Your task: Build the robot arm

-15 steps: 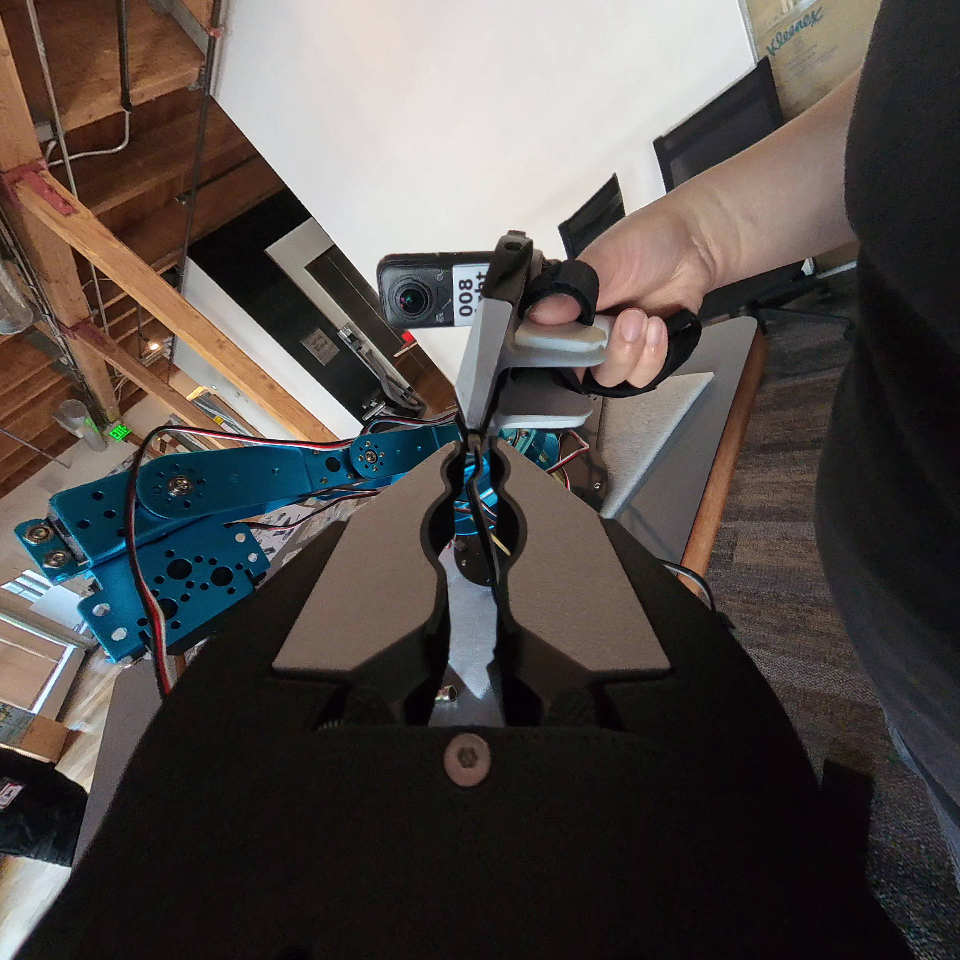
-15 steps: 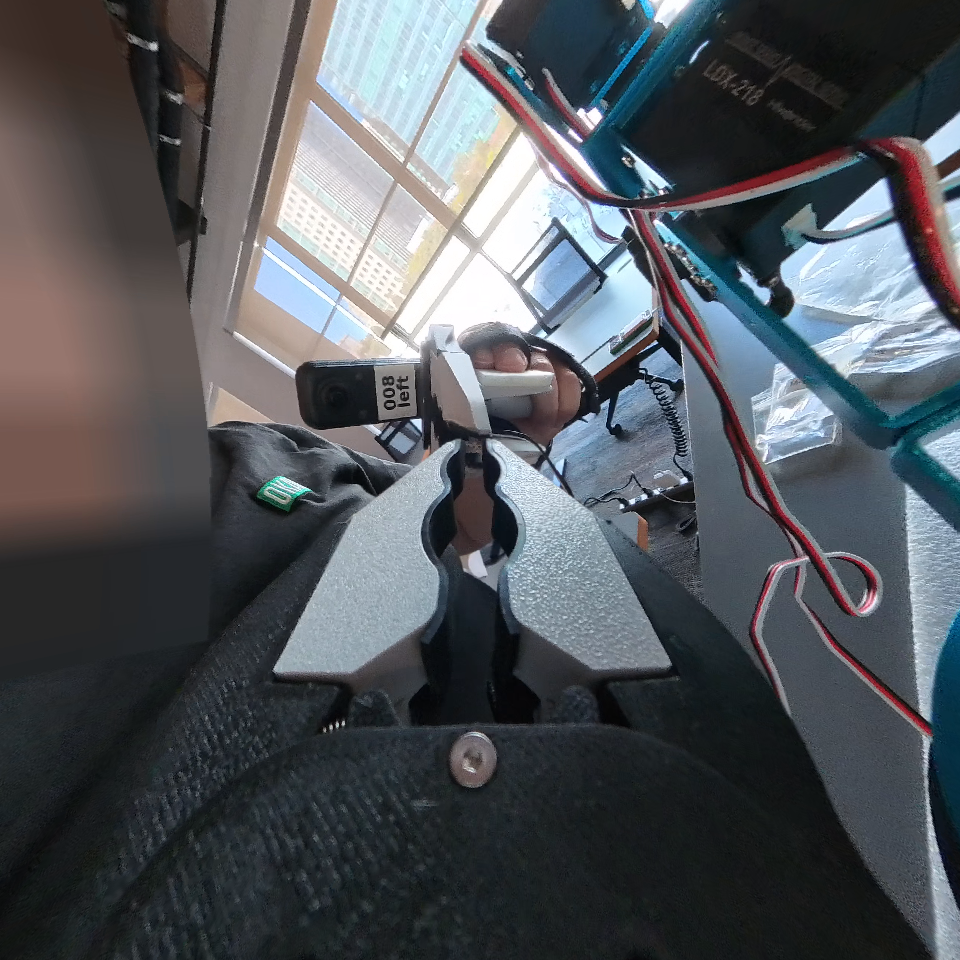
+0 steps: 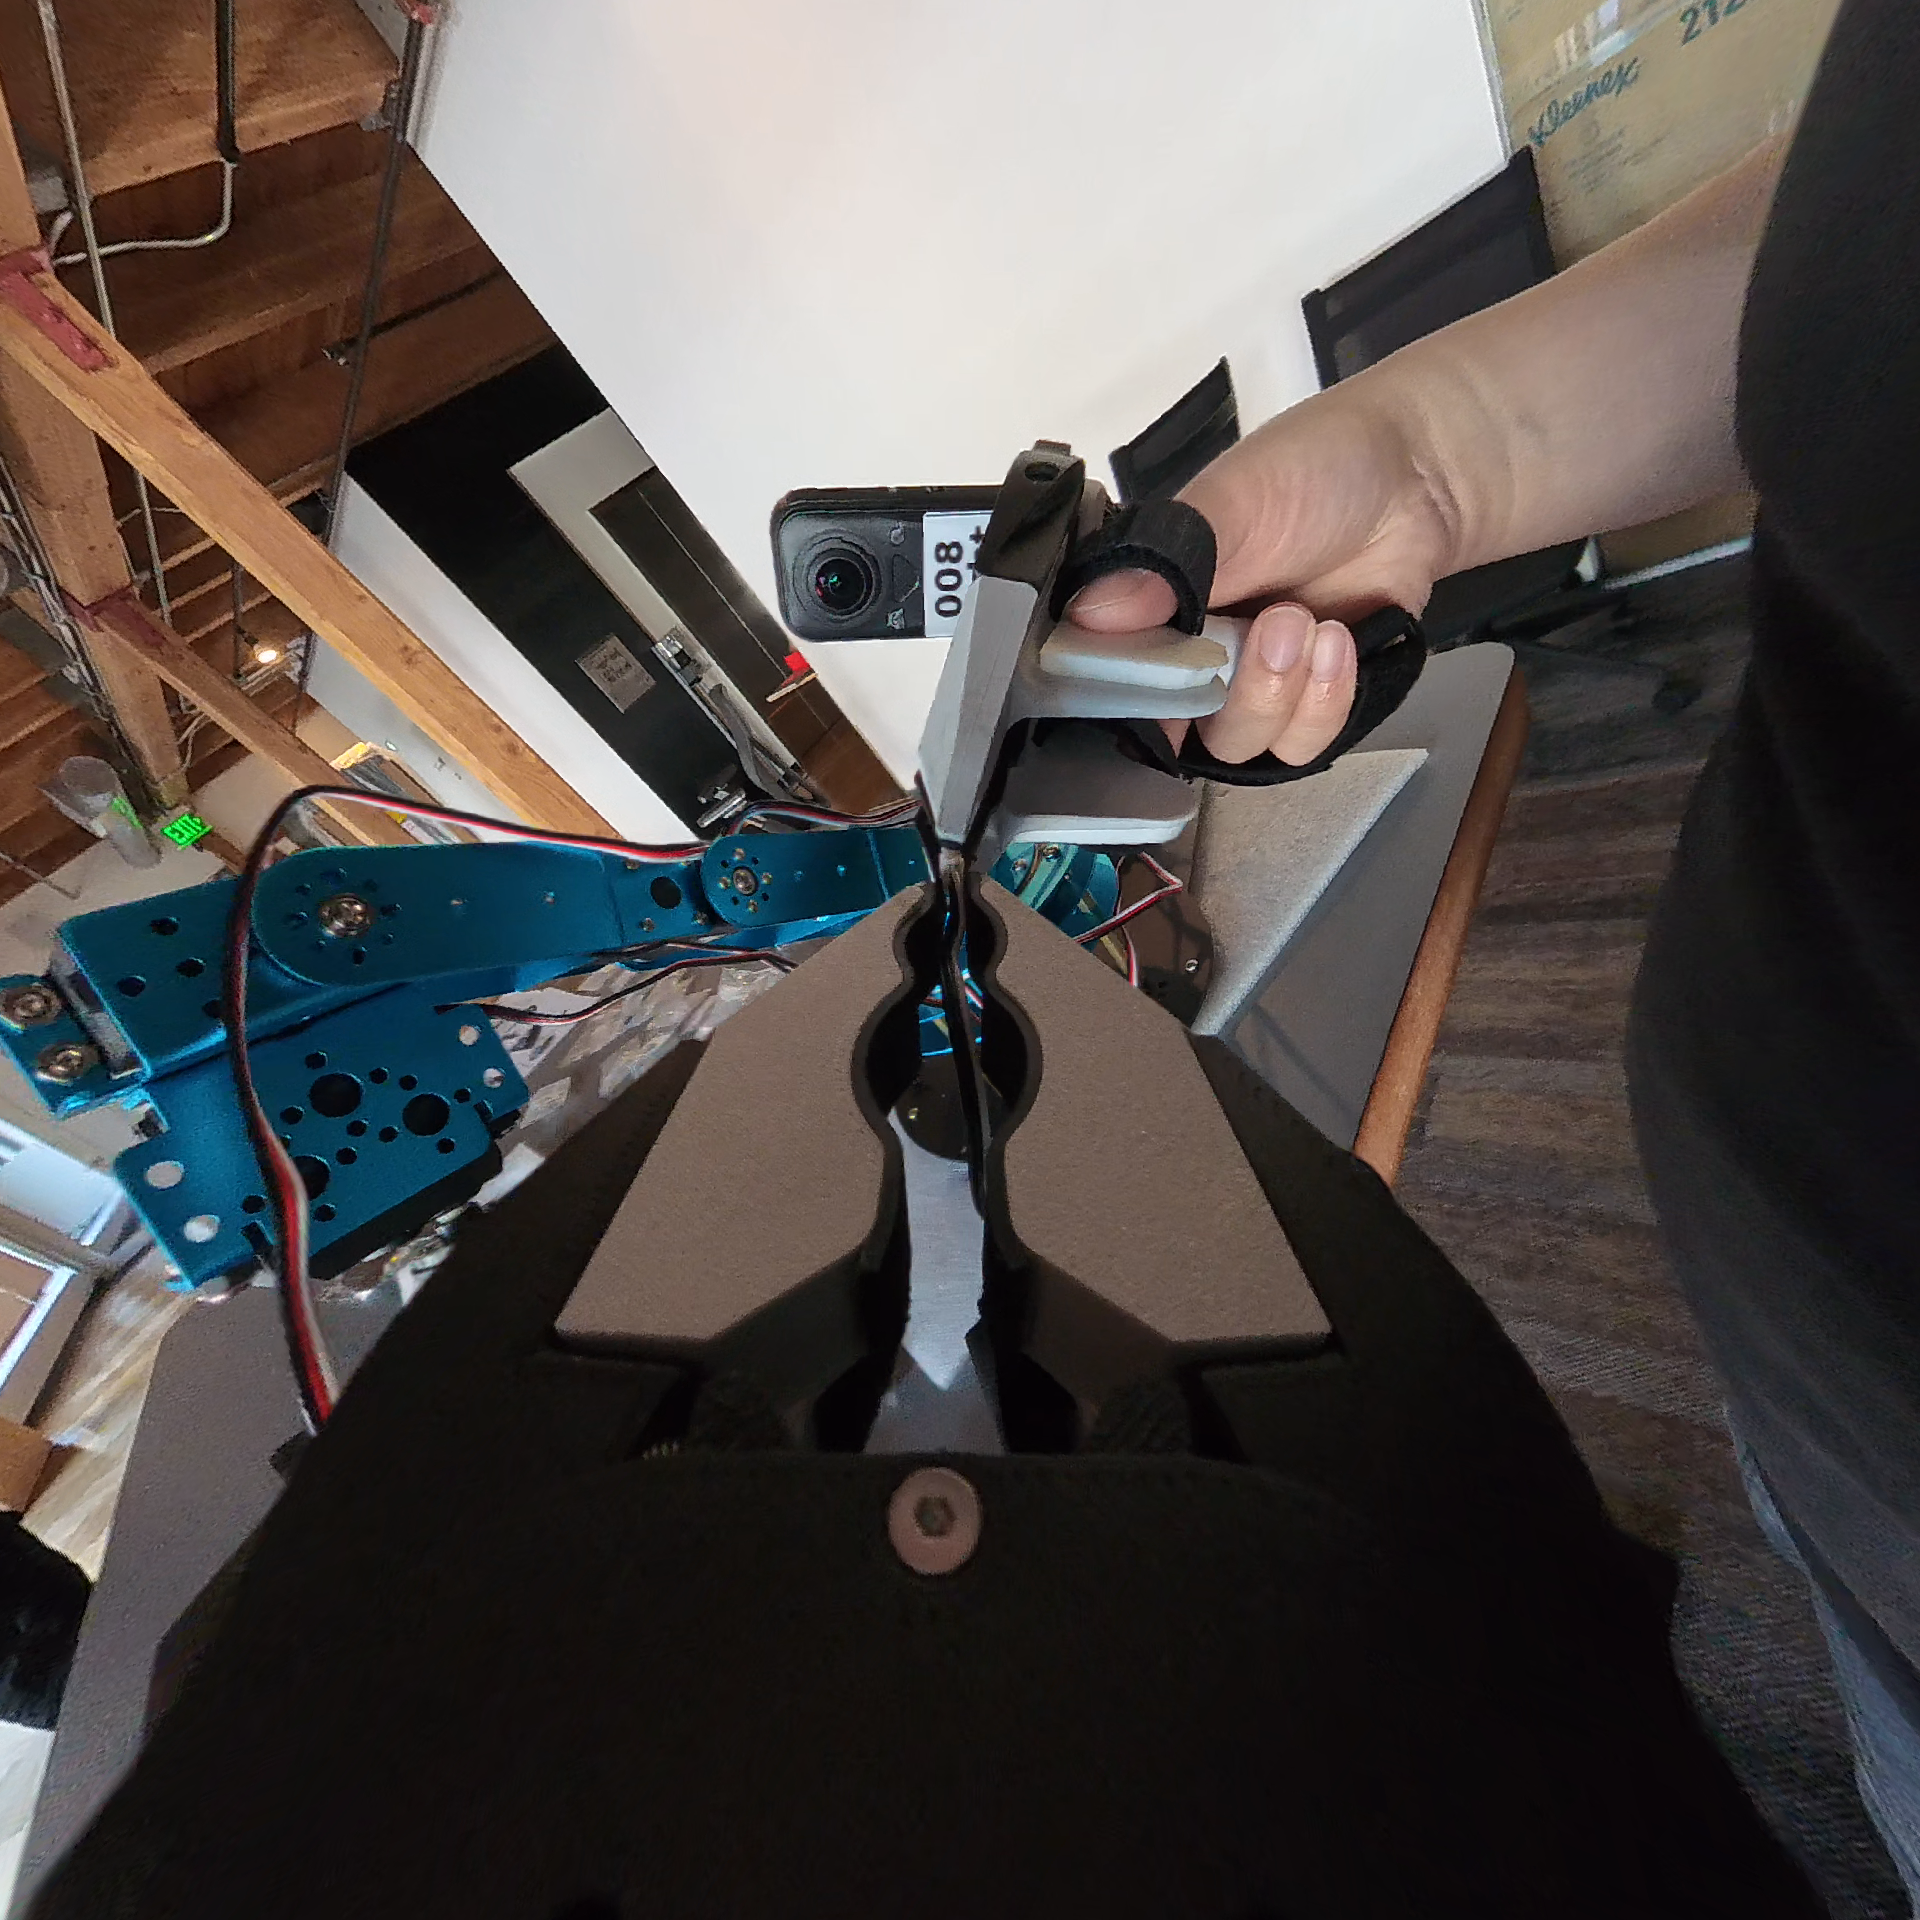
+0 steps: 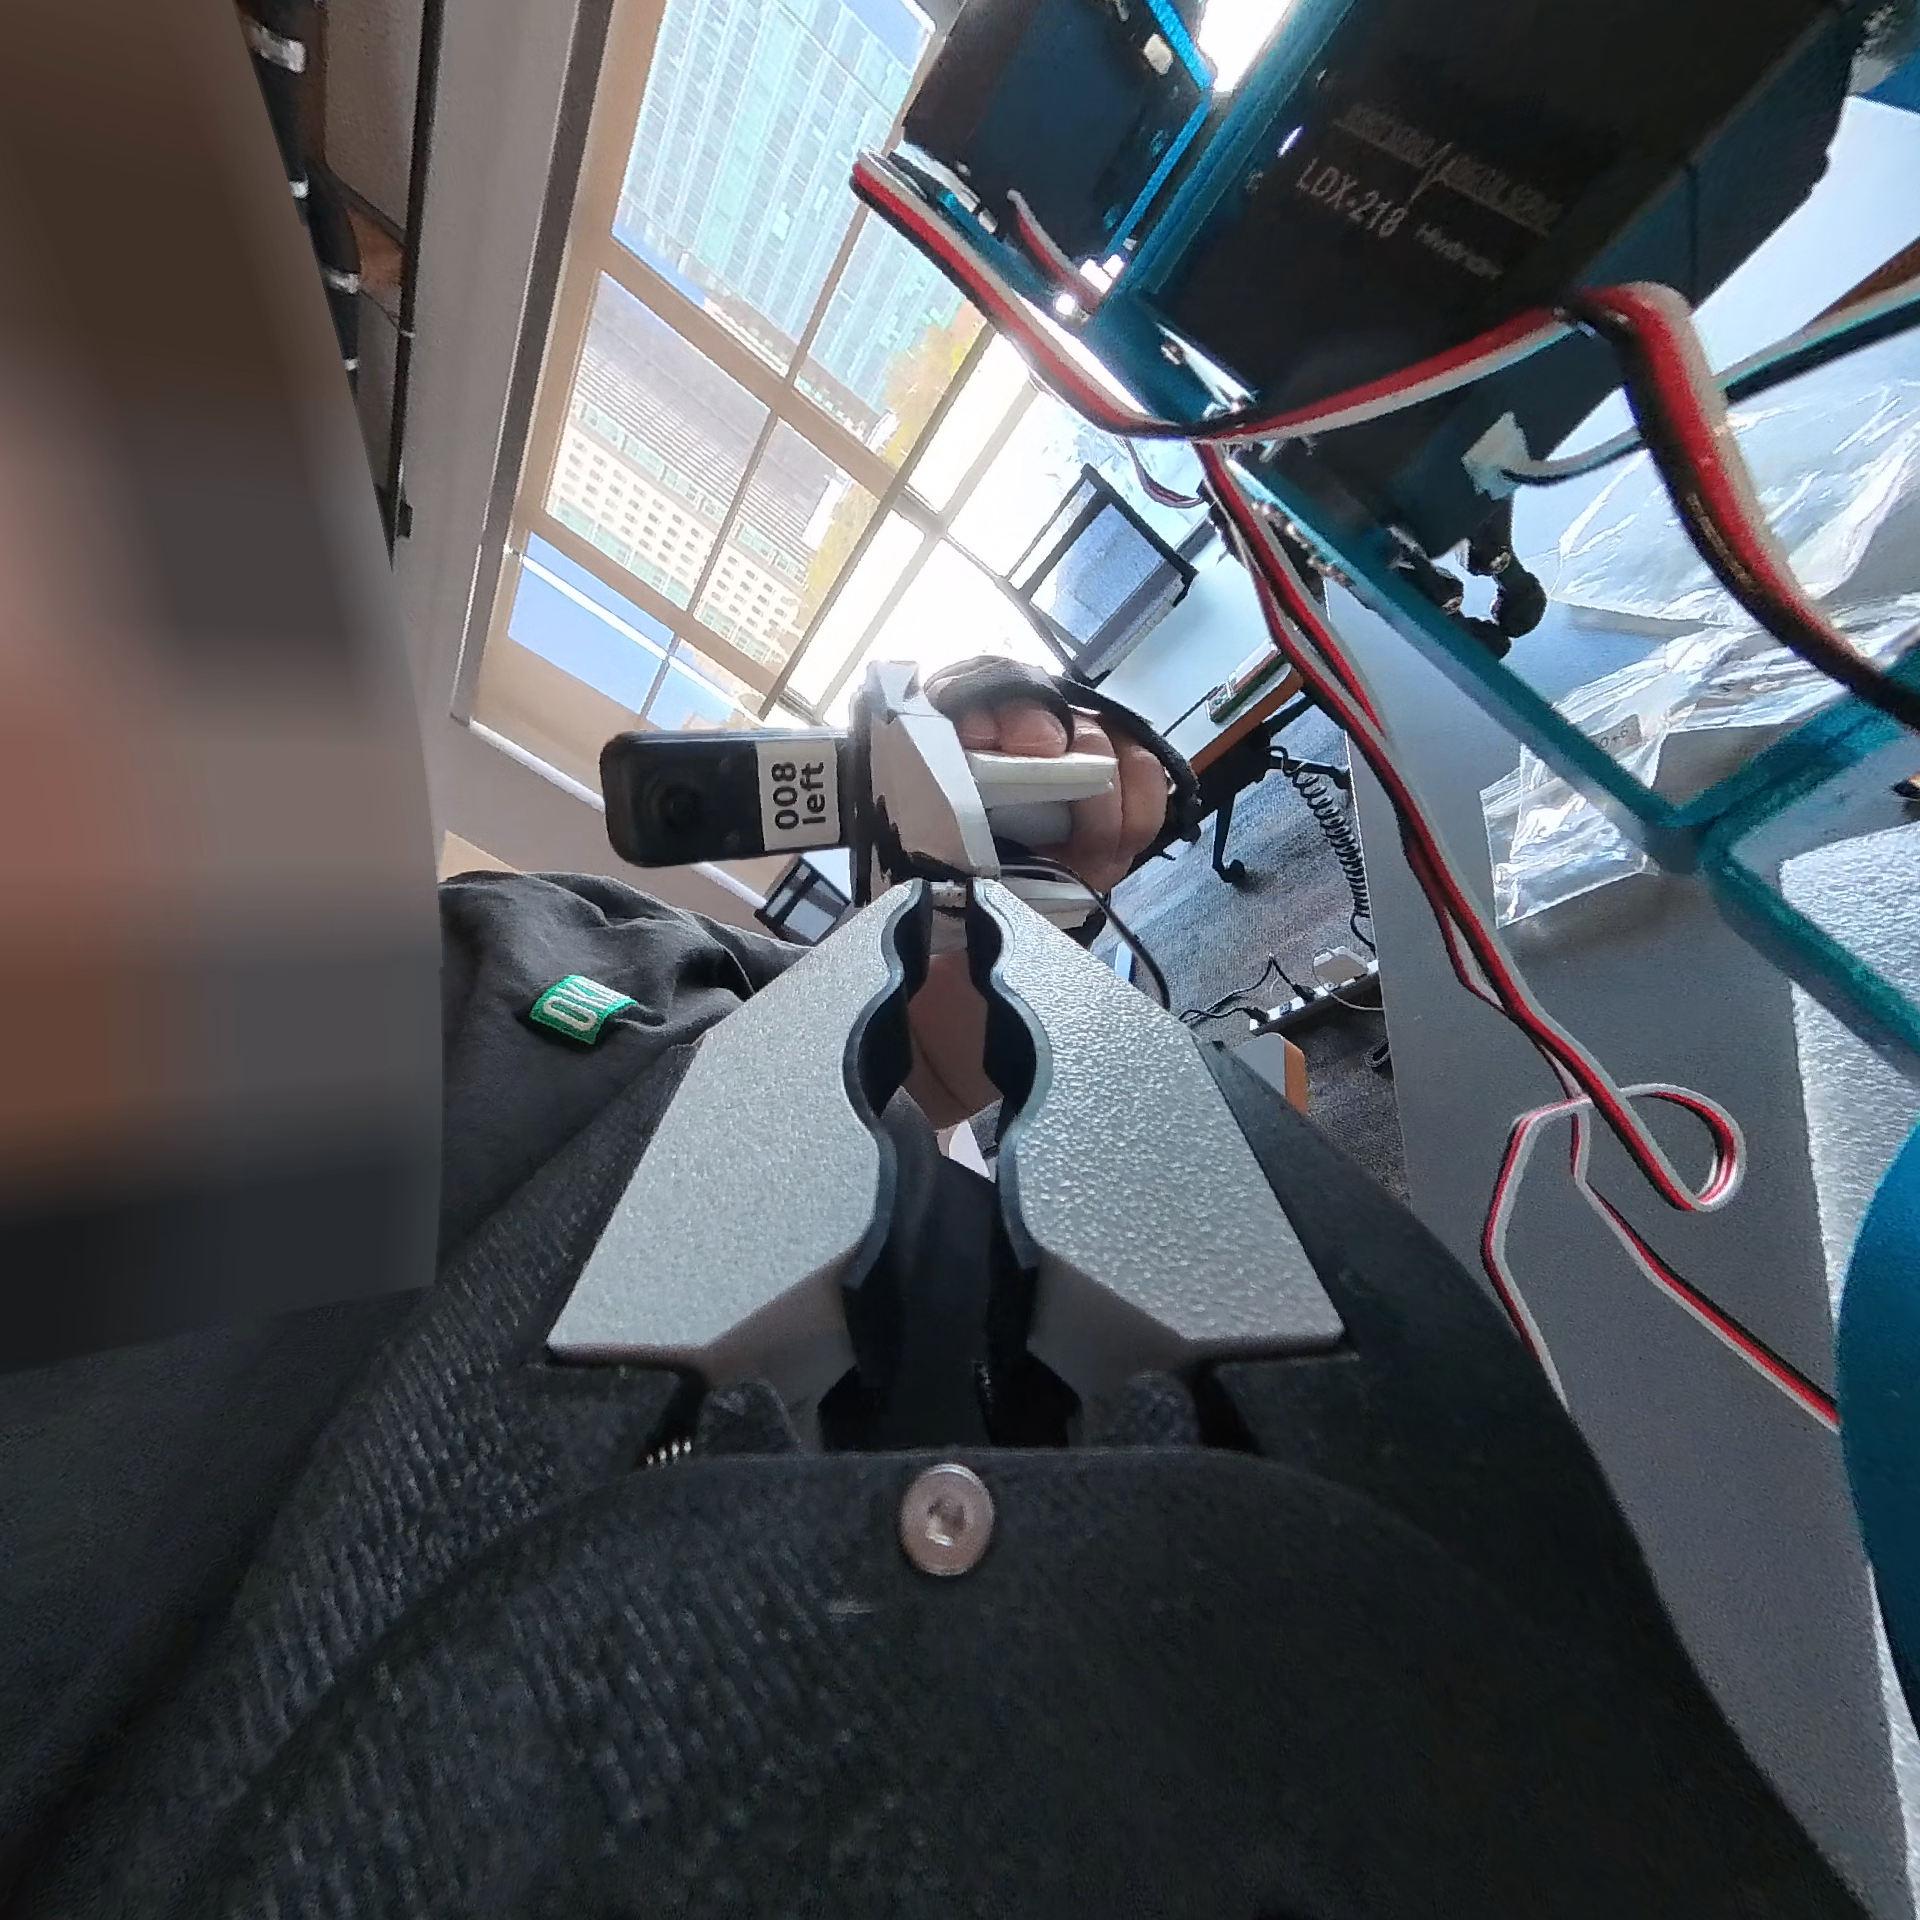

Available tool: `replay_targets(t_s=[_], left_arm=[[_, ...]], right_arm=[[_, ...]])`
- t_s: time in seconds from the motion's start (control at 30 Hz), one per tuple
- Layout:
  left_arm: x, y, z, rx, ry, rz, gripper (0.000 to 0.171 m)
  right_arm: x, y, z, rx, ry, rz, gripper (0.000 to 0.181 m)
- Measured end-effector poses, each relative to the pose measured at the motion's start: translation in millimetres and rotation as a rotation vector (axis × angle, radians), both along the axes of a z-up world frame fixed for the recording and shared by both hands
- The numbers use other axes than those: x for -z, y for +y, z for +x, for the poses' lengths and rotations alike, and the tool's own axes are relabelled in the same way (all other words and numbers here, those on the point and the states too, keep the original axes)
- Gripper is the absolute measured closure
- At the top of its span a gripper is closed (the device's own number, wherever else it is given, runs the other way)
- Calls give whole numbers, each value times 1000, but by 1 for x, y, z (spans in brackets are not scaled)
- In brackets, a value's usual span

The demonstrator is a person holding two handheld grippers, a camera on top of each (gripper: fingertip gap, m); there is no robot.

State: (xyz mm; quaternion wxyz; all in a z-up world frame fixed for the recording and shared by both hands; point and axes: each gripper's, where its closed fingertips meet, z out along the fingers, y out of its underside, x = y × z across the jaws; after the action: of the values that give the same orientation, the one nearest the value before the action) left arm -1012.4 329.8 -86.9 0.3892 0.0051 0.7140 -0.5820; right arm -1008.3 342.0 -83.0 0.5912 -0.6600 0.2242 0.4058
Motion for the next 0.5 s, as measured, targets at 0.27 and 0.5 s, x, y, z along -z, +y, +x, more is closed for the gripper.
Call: replay_targets(t_s=[0.27,0.5], left_arm=[[-2,-1,4,58,143,-103,171],[6,9,11,59,277,-212,171]], right_arm=[[-4,-3,2,13,-3,30,177],[4,-5,8,59,-101,-21,163]])
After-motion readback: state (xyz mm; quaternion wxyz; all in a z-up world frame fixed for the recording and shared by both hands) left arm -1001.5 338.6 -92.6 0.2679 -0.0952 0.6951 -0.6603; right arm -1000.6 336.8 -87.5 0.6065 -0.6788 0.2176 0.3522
